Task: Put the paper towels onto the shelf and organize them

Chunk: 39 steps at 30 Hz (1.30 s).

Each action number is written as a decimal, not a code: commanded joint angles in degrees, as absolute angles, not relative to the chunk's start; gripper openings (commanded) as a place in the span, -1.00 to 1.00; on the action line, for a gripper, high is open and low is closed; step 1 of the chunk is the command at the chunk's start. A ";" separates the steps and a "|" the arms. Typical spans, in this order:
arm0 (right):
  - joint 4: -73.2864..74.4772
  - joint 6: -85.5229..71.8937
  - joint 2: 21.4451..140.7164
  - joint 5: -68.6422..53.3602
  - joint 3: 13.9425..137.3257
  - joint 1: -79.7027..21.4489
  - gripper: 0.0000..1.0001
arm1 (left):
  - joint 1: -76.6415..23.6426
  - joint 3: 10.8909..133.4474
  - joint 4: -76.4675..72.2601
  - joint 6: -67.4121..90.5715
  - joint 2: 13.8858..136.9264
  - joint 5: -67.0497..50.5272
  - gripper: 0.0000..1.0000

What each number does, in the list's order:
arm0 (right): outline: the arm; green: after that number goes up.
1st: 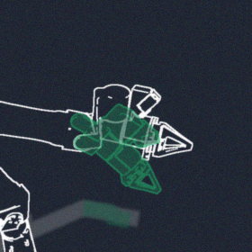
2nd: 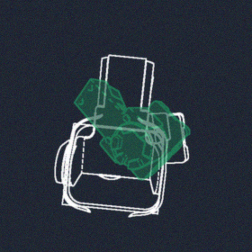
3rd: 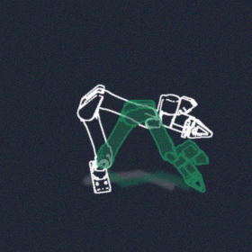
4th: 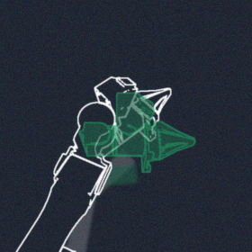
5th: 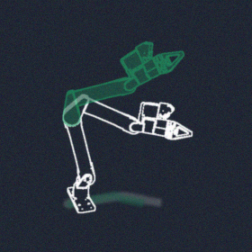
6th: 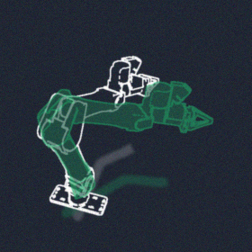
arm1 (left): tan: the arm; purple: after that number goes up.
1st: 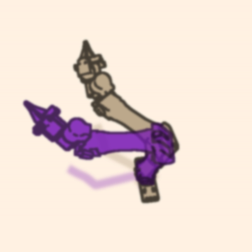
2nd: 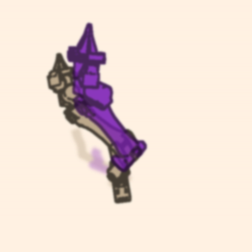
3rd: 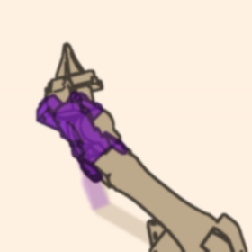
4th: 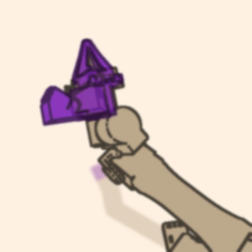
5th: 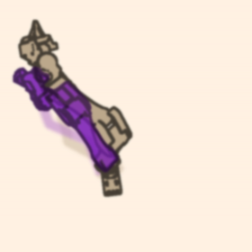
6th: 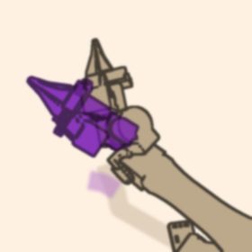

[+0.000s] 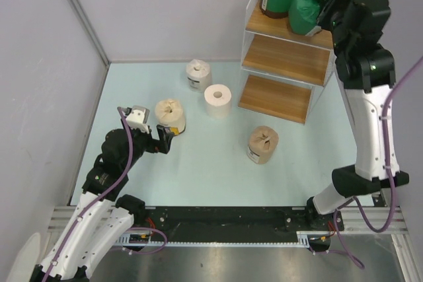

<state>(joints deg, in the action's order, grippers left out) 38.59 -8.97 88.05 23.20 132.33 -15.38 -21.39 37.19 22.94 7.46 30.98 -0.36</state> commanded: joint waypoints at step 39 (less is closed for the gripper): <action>35.77 -13.80 91.49 12.13 130.43 -3.78 -0.06 | -21.80 37.35 21.97 7.38 31.11 -0.18 1.00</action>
<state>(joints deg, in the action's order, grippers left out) 38.20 -12.88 93.12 14.26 131.31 -3.97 -21.39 37.19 22.92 7.46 31.03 -0.36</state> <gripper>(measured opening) 0.384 0.996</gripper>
